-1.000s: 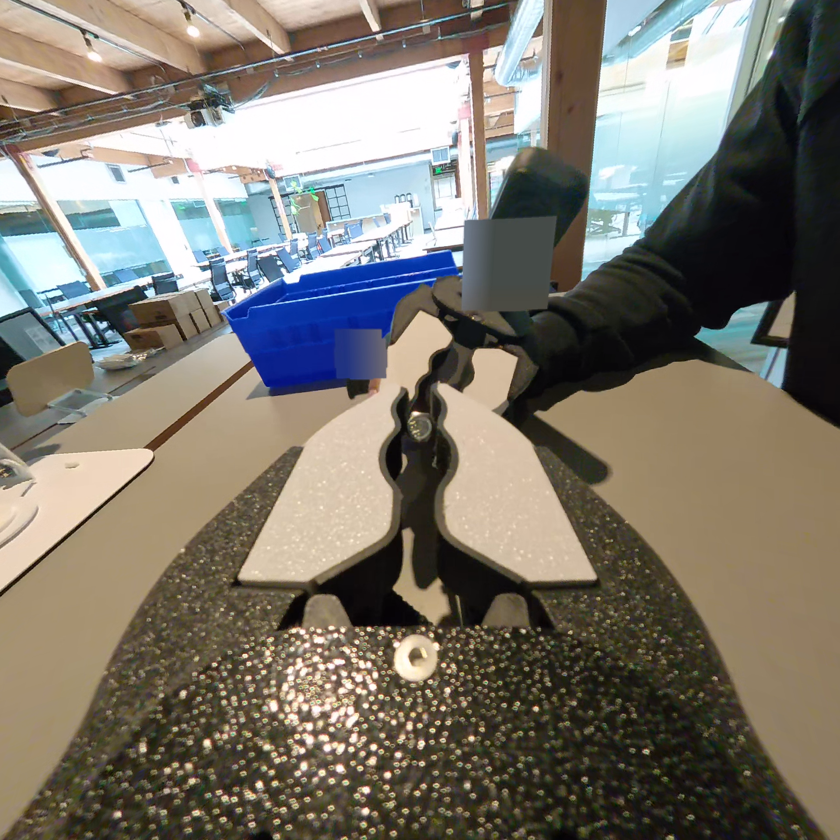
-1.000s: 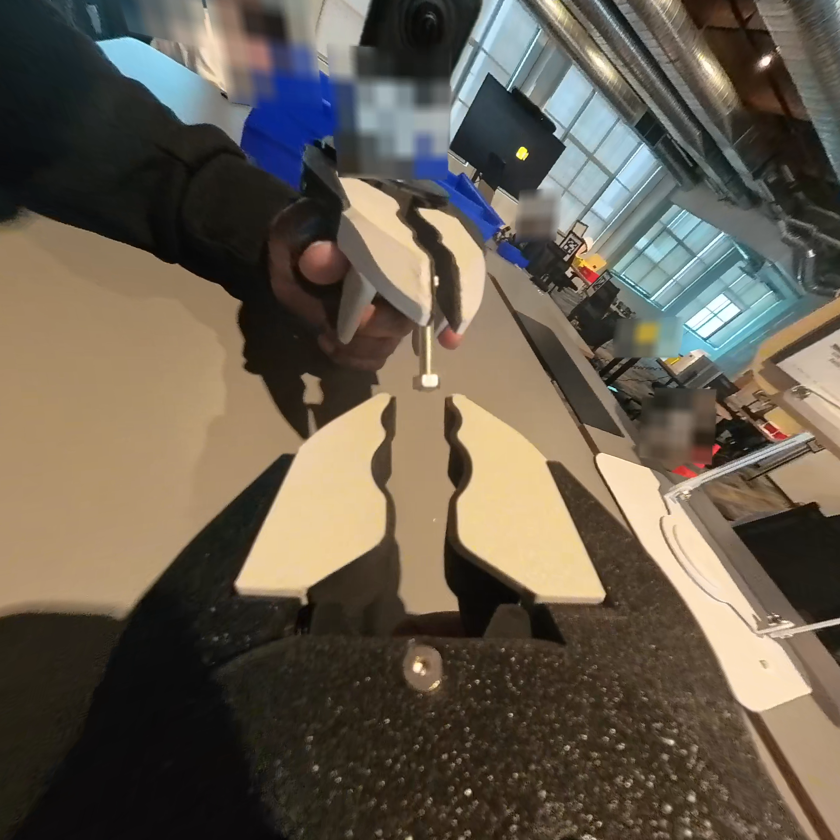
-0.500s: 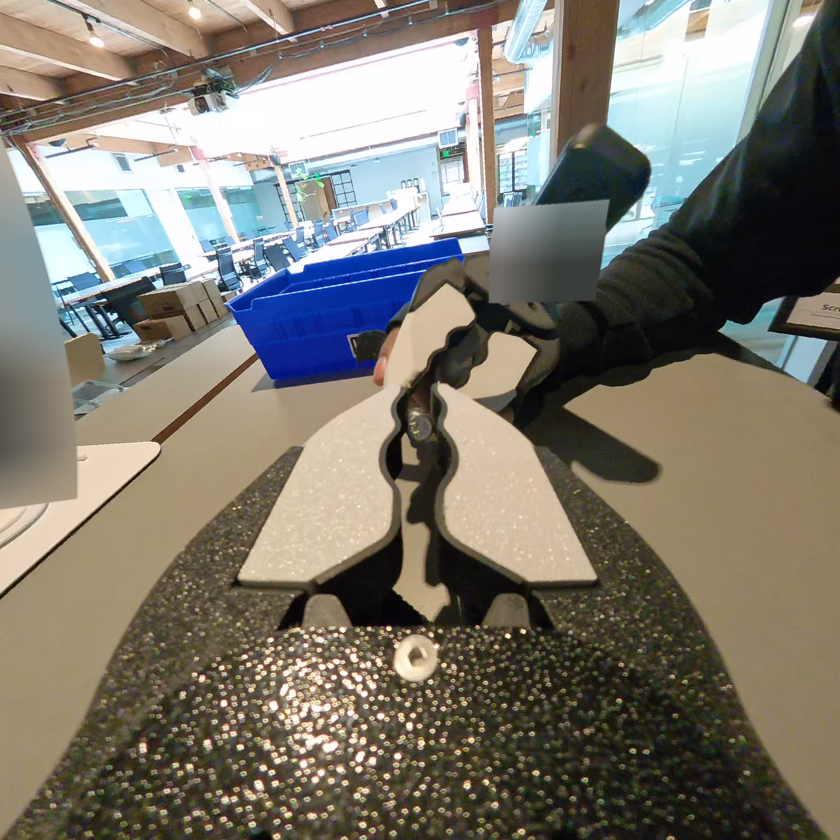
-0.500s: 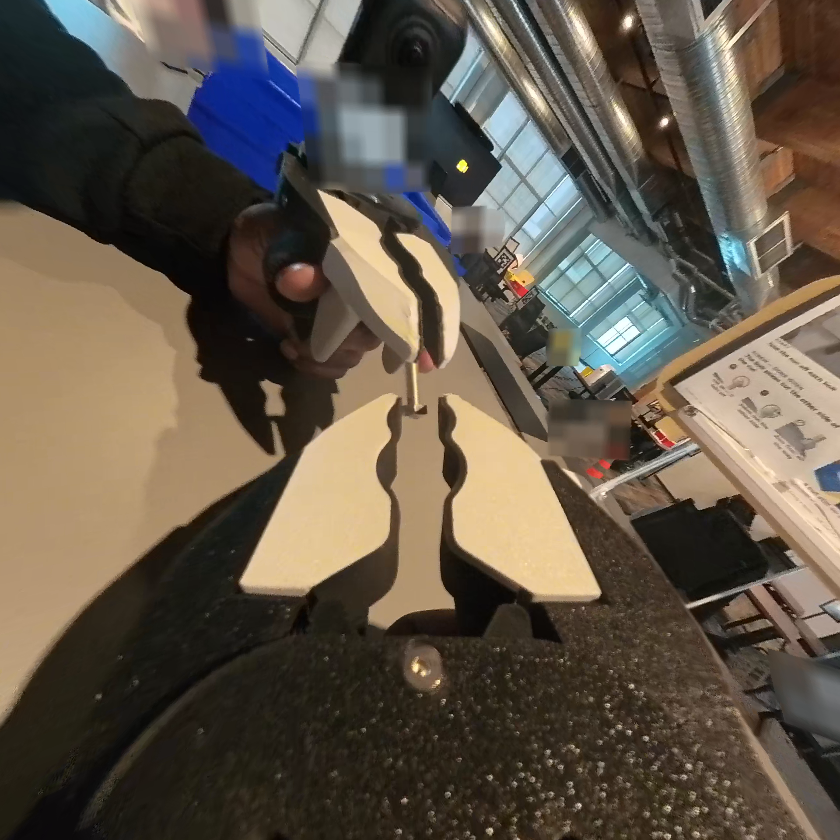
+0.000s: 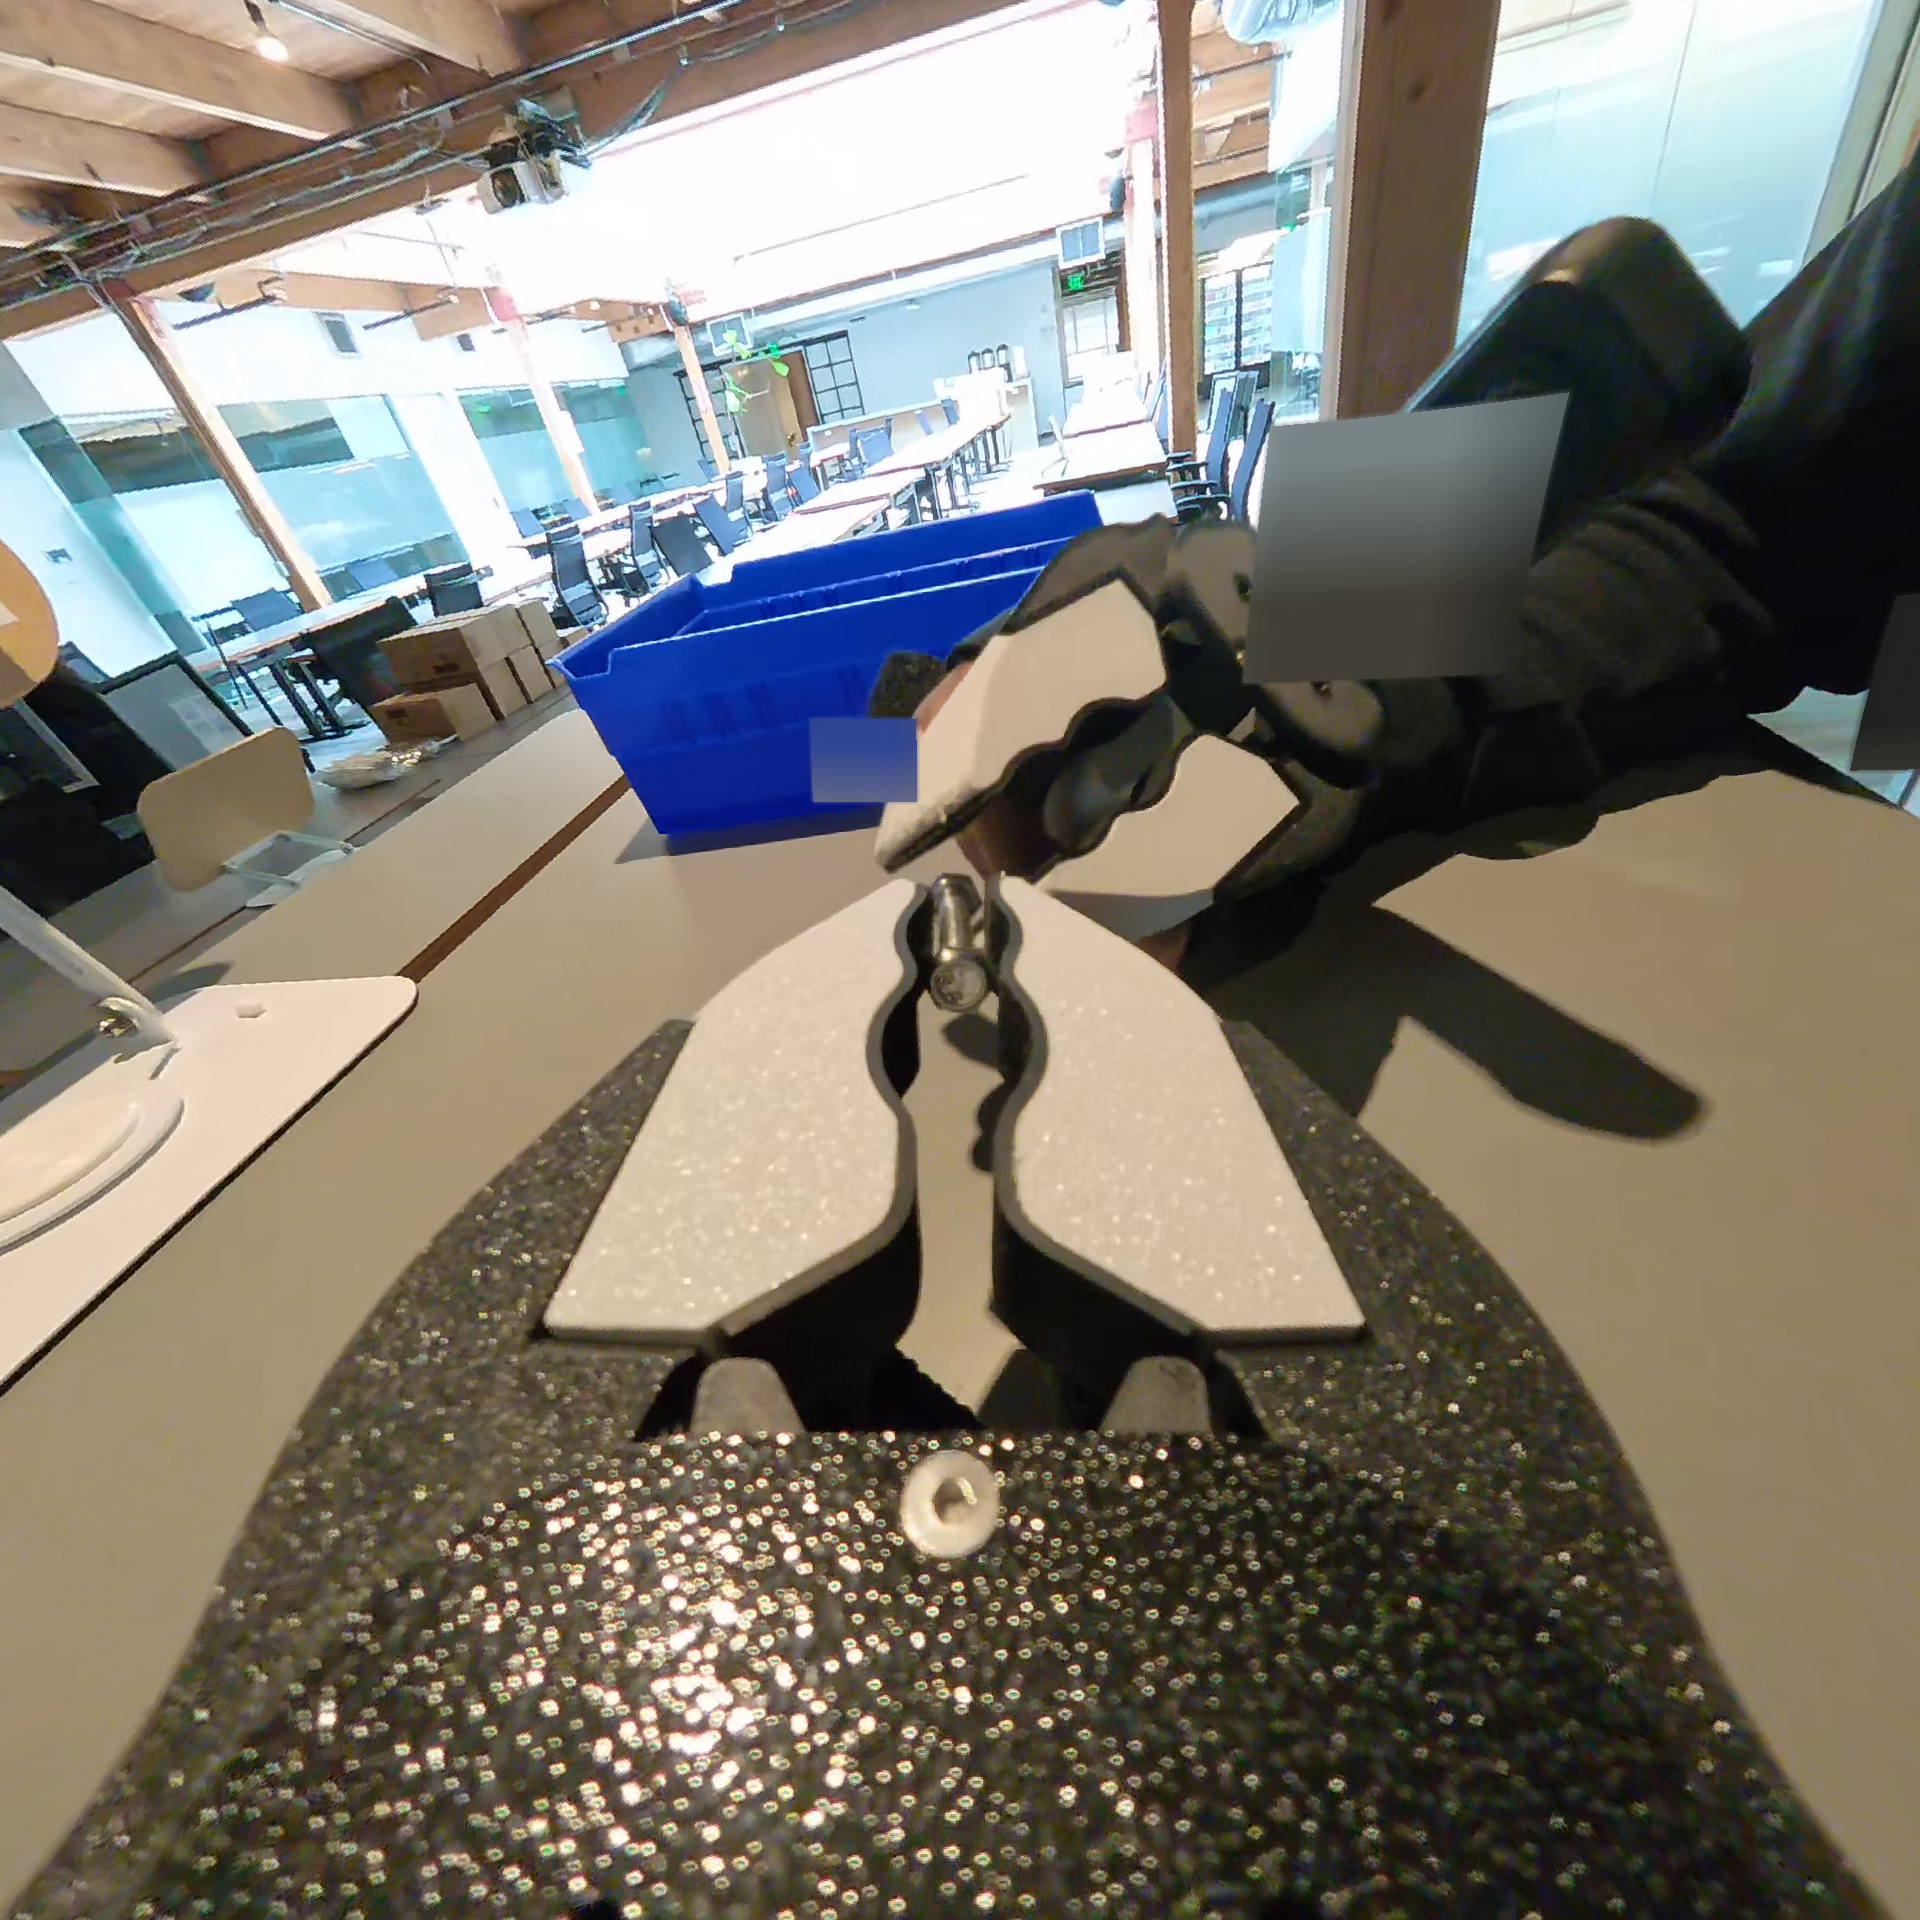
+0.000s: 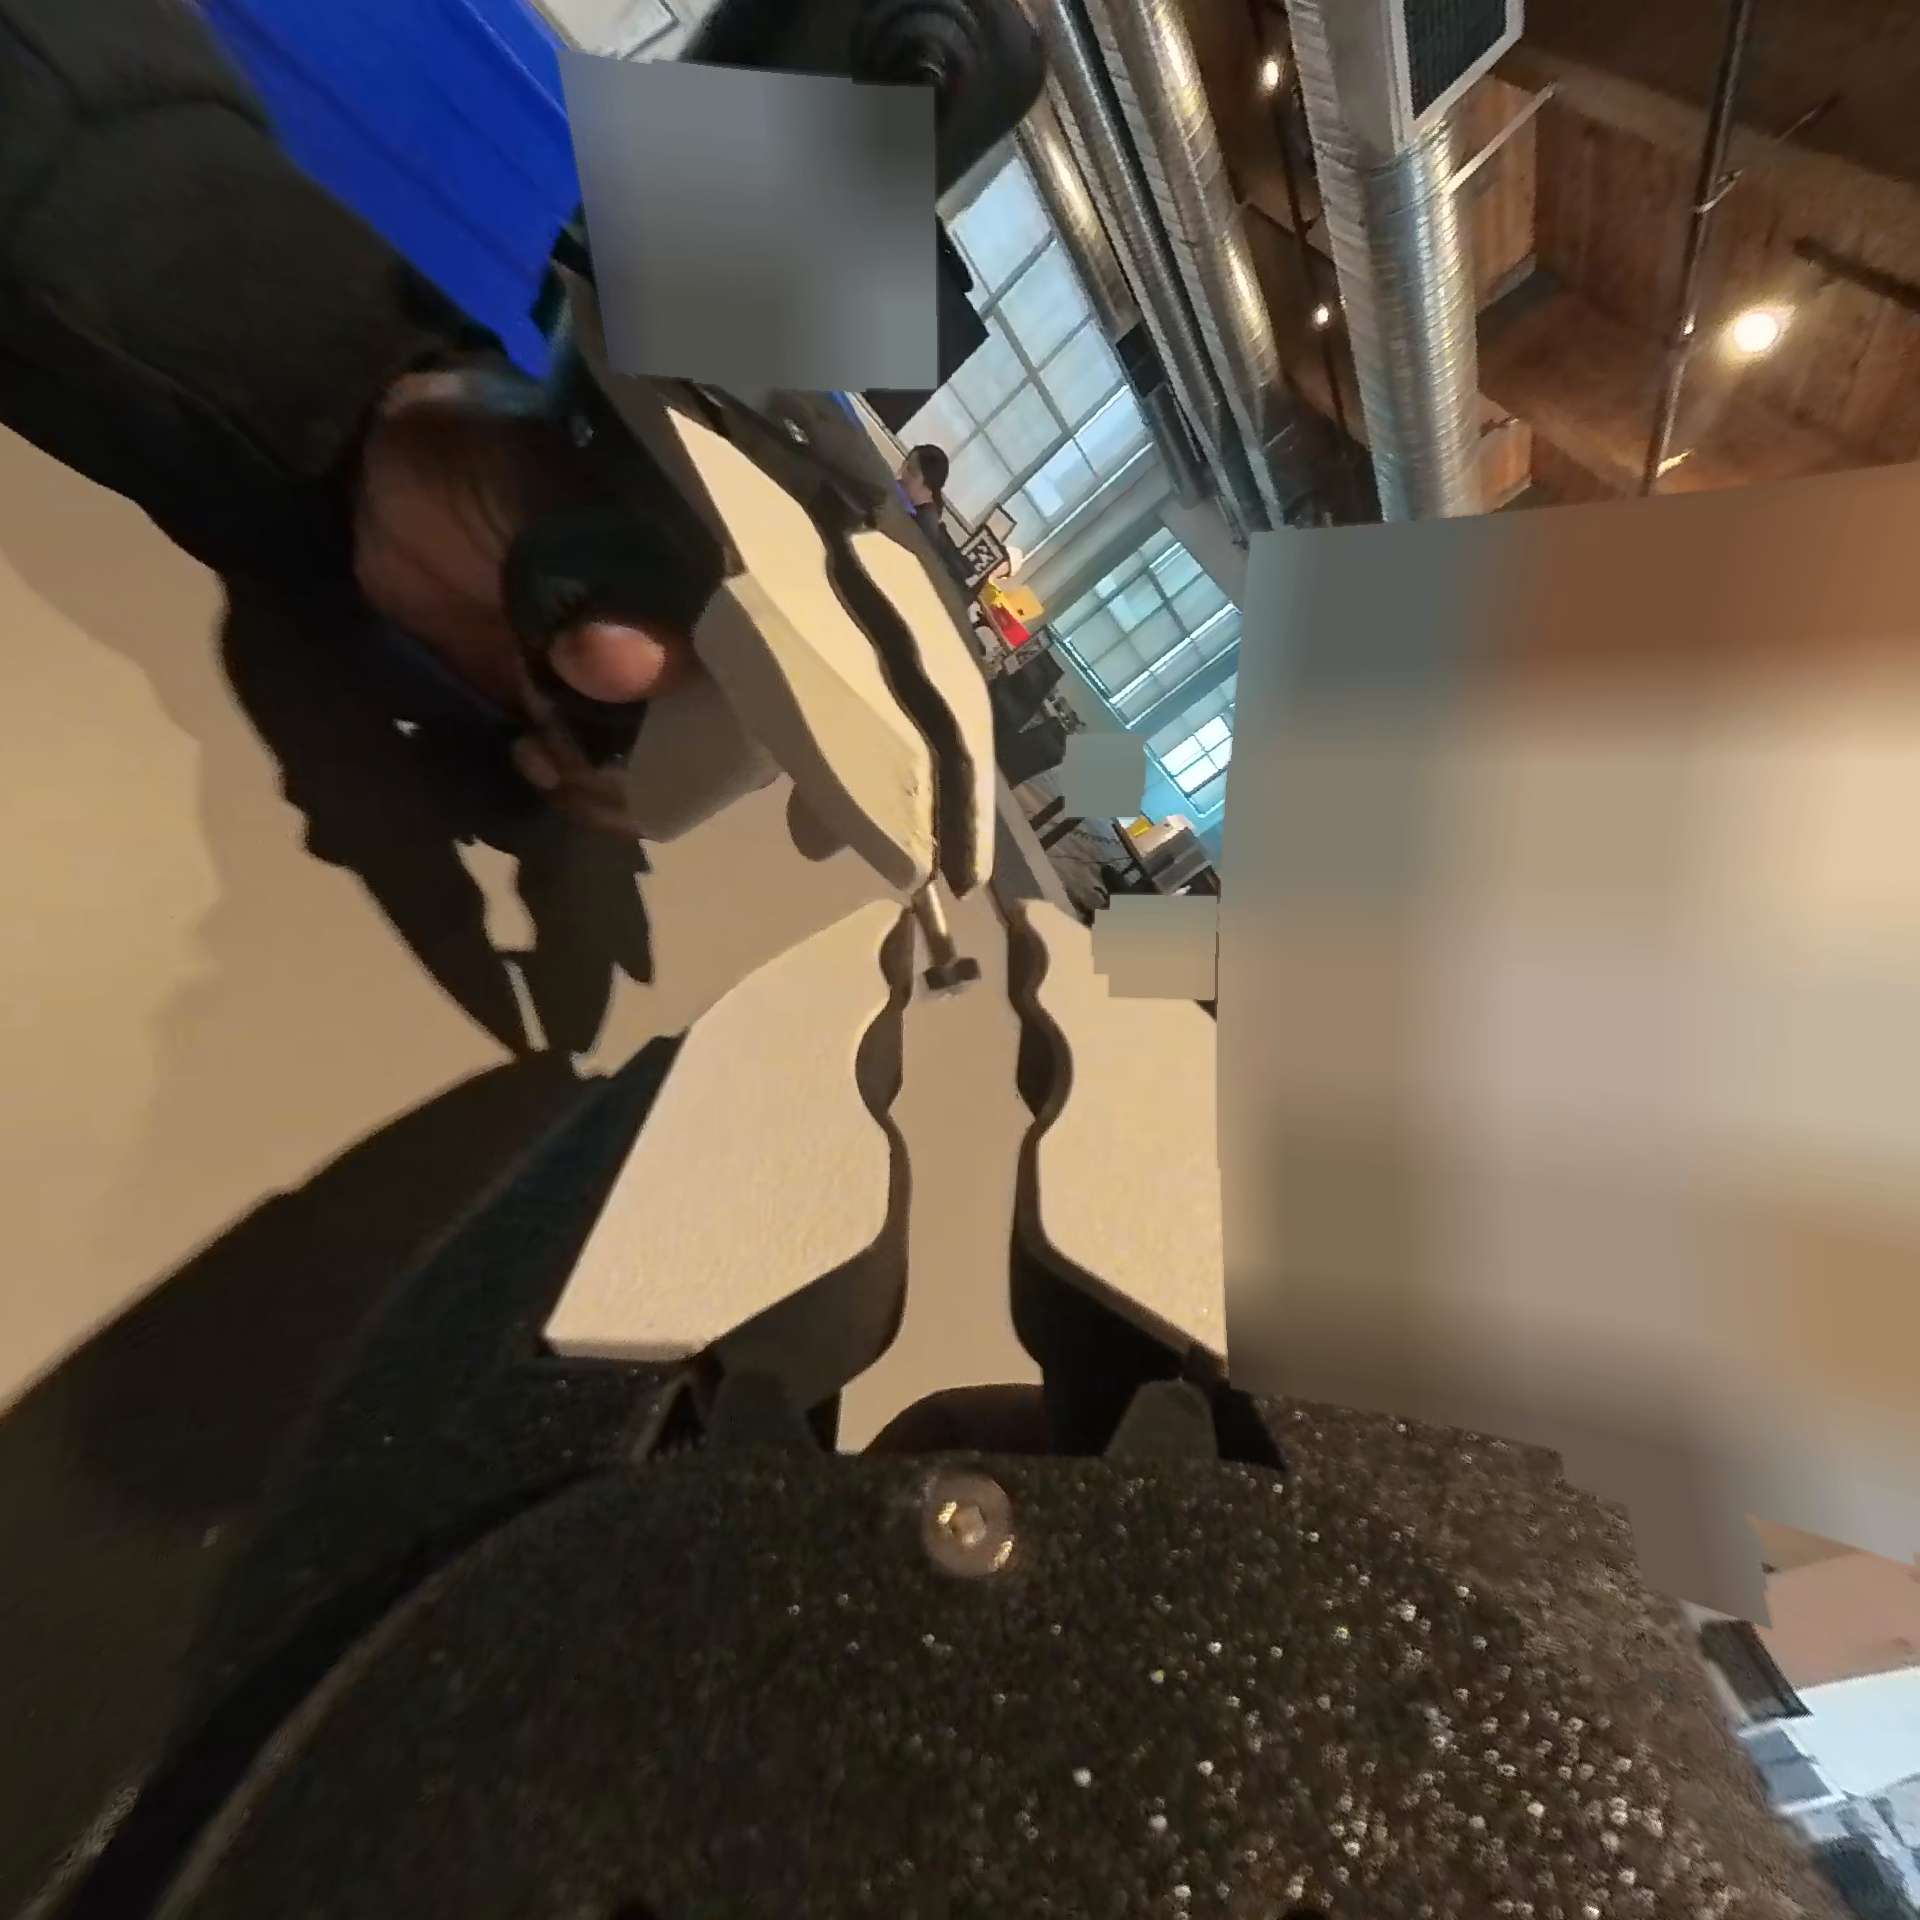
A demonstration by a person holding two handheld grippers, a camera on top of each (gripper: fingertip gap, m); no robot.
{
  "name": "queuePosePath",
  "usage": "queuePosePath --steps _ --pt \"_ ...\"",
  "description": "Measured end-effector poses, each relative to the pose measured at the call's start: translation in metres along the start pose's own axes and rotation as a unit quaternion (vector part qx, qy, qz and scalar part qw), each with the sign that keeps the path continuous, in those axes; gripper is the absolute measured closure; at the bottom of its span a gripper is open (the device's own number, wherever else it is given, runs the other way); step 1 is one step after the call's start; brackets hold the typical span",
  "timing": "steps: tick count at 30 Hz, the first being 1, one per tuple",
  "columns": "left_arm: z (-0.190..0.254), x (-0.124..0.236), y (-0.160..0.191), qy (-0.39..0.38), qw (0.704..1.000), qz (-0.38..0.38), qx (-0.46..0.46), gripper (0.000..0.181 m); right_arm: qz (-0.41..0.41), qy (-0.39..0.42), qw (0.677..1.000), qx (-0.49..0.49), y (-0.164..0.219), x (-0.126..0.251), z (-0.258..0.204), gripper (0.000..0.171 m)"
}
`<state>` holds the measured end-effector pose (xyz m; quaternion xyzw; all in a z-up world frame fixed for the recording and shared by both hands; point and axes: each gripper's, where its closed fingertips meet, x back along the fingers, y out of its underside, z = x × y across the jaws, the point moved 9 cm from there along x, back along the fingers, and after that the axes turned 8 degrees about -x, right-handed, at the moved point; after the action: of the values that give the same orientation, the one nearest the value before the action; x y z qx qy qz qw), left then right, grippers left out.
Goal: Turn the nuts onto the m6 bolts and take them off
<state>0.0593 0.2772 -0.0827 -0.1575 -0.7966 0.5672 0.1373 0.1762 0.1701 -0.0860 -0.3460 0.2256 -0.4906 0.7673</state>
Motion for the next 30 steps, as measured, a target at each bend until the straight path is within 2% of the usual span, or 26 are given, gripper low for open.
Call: queuePosePath --steps 13,23,30 --pt "0.0013 0.001 0.0001 -0.013 1.0 -0.007 -0.009 0.173 -0.001 0.046 0.998 0.053 -0.0043 0.0009 -0.002 0.15" --pt "0.0038 0.004 0.0016 -0.055 0.997 -0.033 -0.044 0.174 -0.015 0.066 0.994 0.084 -0.0058 -0.003 -0.0069 0.154" --pt "0.0047 0.004 -0.0013 -0.058 0.998 -0.015 -0.034 0.174 -0.027 0.084 0.991 0.096 -0.0079 -0.004 -0.0092 0.154"
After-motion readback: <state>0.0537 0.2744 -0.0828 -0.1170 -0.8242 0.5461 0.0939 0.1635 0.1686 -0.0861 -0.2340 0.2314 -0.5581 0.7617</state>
